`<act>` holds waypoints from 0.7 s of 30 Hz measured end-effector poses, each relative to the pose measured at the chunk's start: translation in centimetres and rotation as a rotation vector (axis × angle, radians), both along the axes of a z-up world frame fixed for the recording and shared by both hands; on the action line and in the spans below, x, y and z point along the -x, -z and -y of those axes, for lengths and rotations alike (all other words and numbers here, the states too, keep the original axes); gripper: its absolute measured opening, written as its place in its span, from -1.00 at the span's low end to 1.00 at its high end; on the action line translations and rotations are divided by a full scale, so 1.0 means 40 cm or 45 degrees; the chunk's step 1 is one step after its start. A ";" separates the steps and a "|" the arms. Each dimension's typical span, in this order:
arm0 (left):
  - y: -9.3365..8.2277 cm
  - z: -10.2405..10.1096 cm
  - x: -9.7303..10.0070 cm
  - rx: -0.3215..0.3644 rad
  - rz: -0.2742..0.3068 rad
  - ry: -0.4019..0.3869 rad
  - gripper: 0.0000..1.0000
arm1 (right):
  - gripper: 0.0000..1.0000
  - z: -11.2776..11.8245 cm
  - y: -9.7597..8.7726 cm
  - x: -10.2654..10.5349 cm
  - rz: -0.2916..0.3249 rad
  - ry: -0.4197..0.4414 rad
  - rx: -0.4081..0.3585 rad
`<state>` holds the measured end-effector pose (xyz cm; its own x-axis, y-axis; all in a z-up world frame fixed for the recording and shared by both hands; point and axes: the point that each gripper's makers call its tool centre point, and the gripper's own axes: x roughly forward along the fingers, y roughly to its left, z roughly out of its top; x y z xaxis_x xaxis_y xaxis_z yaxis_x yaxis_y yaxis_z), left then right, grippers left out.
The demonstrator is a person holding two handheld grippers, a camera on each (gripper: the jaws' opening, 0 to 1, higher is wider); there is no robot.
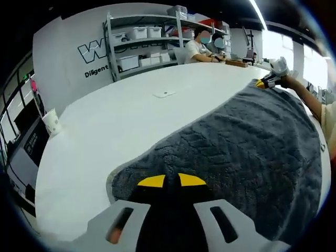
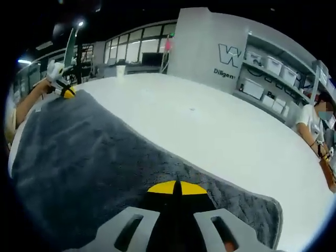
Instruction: Open the folded towel by lifting each exposed corner and separating the folded layers until the towel lies flat within the target outline without major curled edges
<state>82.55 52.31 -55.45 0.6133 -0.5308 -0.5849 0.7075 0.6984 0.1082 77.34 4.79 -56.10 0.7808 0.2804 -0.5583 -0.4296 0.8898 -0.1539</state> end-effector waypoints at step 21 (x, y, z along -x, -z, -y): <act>0.000 -0.009 -0.035 -0.001 0.060 -0.071 -0.93 | -1.00 0.018 0.000 -0.030 0.064 0.054 0.076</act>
<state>83.93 52.66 -55.46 0.6686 -0.4946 -0.5553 0.6619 0.7362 0.1412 78.53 4.09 -56.11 0.8187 0.2138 -0.5329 -0.3821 0.8956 -0.2277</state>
